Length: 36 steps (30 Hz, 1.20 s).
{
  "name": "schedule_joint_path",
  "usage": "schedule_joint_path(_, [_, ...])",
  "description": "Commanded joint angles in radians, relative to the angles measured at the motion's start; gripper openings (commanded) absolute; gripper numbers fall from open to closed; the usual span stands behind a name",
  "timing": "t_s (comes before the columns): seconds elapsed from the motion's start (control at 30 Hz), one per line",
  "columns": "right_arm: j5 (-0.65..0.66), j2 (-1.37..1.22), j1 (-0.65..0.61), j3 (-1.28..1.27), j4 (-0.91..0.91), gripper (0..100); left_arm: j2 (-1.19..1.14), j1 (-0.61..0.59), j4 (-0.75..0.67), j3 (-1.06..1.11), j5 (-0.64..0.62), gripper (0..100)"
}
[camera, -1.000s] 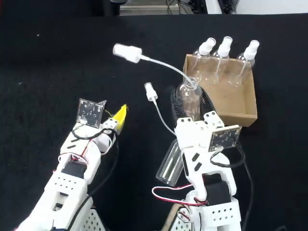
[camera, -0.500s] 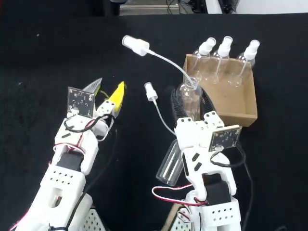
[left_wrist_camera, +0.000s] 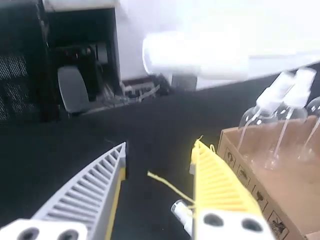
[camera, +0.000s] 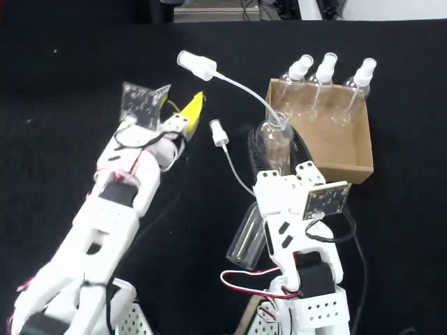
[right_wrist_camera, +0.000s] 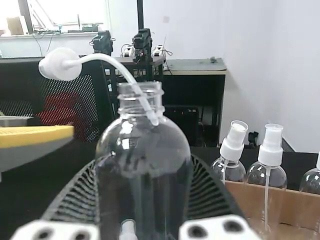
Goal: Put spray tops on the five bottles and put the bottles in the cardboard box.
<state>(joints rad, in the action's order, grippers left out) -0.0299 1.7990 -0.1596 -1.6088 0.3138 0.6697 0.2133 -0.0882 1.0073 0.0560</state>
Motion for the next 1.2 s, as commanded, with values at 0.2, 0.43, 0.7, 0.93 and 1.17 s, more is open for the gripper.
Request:
schedule_joint_path(0.2, [-0.009,0.096,-0.009,0.018,0.000,1.1,-0.114,0.016,-0.025,-0.199,0.002,21])
schedule_joint_path(0.43, [-0.009,0.096,-0.009,0.016,0.002,1.1,-0.115,0.042,-0.023,-0.225,0.002,21])
schedule_joint_path(0.7, [-0.008,0.096,-0.009,0.015,0.002,1.1,-0.114,0.061,-0.025,-0.282,0.008,21])
schedule_joint_path(0.93, [-0.012,0.096,-0.009,0.015,0.002,1.1,-0.121,0.061,-0.025,-0.338,0.009,21])
schedule_joint_path(1.17, [-0.012,0.096,-0.009,0.015,0.002,1.1,-0.110,0.067,-0.025,-0.352,0.009,21])
